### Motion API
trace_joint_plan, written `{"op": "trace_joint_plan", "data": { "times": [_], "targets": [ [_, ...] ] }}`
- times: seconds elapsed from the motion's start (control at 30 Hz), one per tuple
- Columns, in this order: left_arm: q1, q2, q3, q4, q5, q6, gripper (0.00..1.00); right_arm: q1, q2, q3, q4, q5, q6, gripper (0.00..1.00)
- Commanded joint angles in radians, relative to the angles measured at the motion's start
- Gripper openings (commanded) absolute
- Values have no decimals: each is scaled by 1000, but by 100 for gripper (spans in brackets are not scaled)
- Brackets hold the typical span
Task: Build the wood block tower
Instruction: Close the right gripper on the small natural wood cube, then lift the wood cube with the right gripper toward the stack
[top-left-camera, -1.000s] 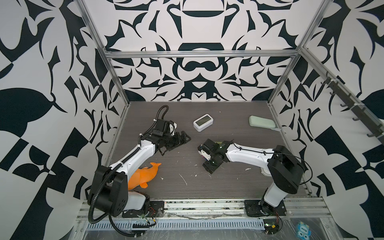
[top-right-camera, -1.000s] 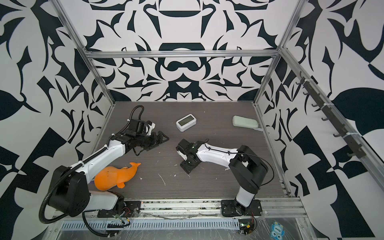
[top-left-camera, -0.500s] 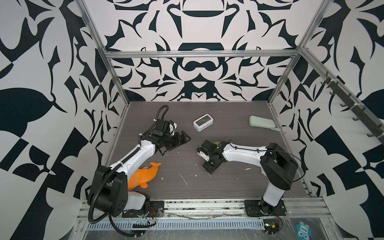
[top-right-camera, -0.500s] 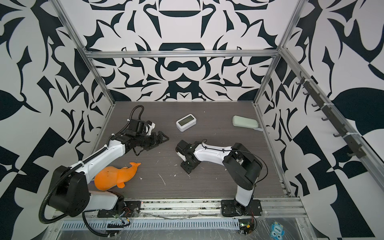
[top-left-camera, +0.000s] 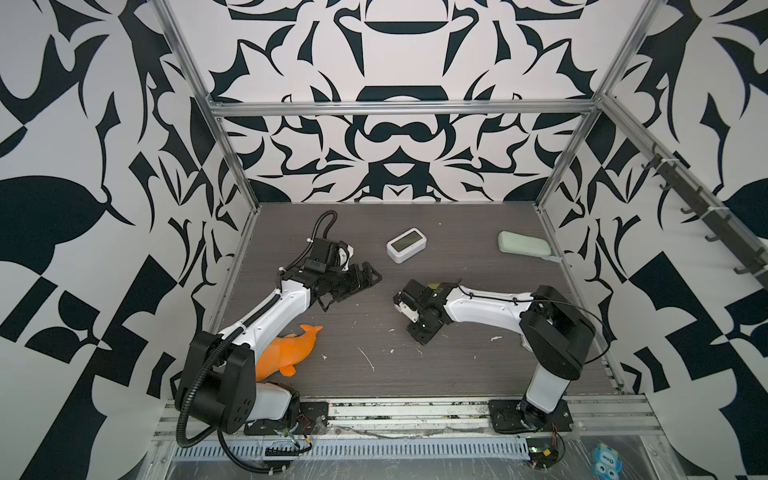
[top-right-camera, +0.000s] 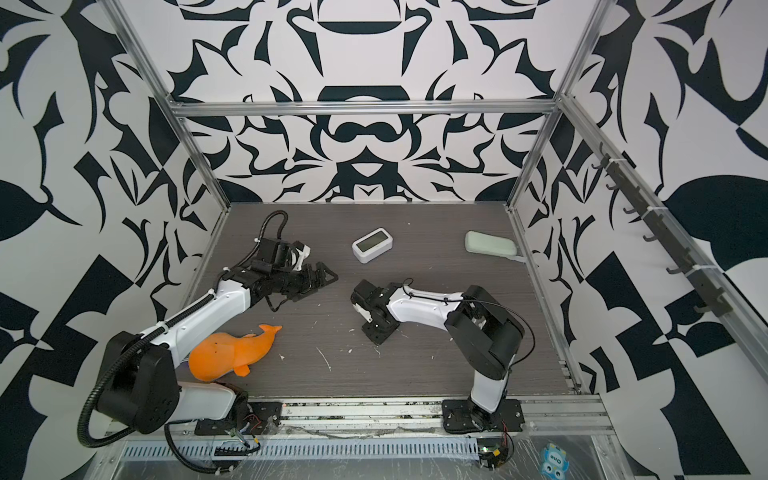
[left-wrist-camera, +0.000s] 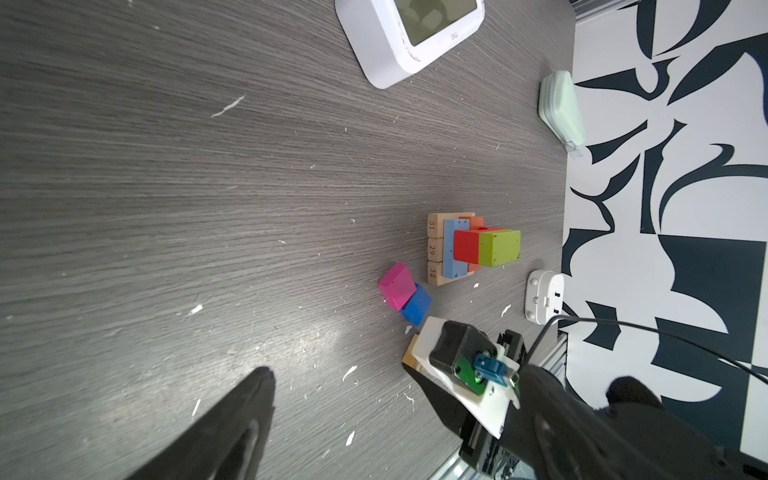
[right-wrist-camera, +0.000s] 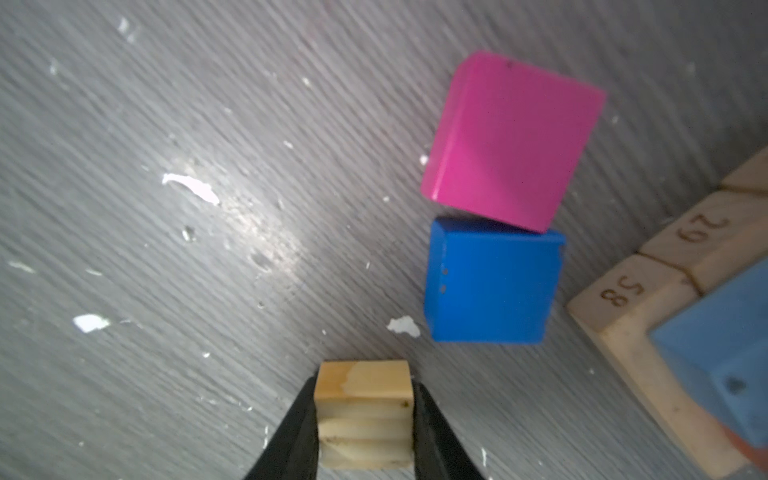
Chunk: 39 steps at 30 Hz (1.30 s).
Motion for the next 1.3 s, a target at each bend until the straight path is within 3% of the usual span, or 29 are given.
{"op": "trace_joint_plan", "data": {
  "times": [0.0, 0.5, 0.8, 1.27],
  "targets": [
    [0, -16, 22, -21, -3, 17, 94, 4, -15, 39, -29, 18, 18, 35],
    [-1, -3, 22, -10, 10, 18, 94, -3, -122, 126, -148, 53, 219, 28],
    [-1, 7, 11, 9, 25, 12, 94, -53, -189, 197, -235, 104, 320, 28],
    [-2, 5, 9, 28, 39, -2, 94, -186, -179, 313, -312, 126, 400, 27]
  ]
}}
